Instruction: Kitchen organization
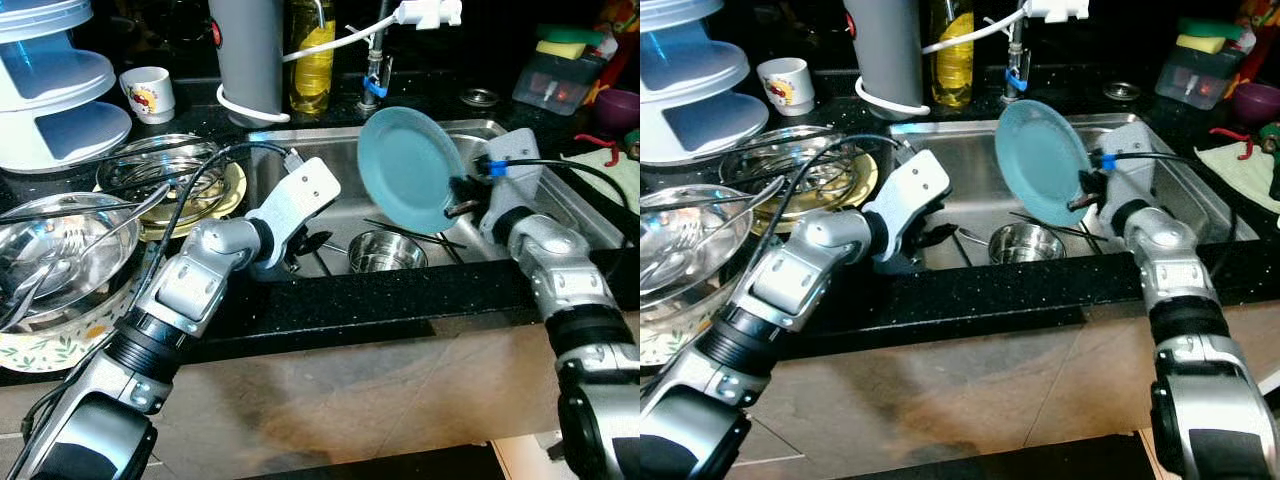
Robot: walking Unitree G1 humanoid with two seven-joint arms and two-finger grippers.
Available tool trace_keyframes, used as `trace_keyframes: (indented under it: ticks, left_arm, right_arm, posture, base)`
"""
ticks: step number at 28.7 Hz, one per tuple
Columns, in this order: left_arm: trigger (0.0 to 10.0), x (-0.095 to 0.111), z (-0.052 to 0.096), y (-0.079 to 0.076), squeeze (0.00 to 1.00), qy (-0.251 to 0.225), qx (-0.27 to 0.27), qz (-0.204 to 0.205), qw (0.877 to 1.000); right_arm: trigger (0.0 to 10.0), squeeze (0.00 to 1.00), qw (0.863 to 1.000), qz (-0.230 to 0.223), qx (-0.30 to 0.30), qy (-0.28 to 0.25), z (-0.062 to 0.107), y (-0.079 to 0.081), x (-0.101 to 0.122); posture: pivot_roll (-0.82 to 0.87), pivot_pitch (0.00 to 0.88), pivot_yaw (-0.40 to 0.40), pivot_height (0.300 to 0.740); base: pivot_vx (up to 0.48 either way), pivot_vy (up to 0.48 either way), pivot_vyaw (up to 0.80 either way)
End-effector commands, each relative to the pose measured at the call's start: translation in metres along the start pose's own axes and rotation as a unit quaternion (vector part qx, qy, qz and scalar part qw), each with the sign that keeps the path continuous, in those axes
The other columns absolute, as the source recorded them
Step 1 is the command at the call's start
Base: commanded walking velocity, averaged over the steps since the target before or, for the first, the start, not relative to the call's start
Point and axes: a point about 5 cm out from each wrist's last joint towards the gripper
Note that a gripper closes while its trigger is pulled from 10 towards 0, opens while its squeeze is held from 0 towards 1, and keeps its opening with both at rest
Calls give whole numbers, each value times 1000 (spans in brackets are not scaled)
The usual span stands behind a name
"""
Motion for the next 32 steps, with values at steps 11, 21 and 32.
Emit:
trace_keyframes:
  ticks: [11, 21, 32]
  left_arm:
    - [10000, -2, 2, -4, 0, 11, -21, -4, 1000]
    - [10000, 0, 2, -5, 0, 11, -26, -1, 1000]
    - [10000, 1, 14, -6, 0, -17, -38, 45, 998]
  right_arm:
    - [10000, 0, 991, 75, 86, 76, -6, 14, -15]
    - [10000, 937, 990, 74, 89, 86, -9, 12, -14]
    - [10000, 0, 1000, 7, 3, -18, -9, -4, 14]
  posture:
    - [-34, 183, -5, 740]
    - [-35, 183, -6, 740]
    - [-38, 175, -1, 740]
  base:
    - [0, 0, 0]
    - [0, 0, 0]
    - [0, 0, 0]
Point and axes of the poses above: a point about 5 cm out from each wrist's last joint towards the gripper, its own z axis pointing back from the gripper into the wrist, its own x axis along the axis of the wrist's last joint, y = z × x, and after that the axes turned 9 degrees about -z, right-handed
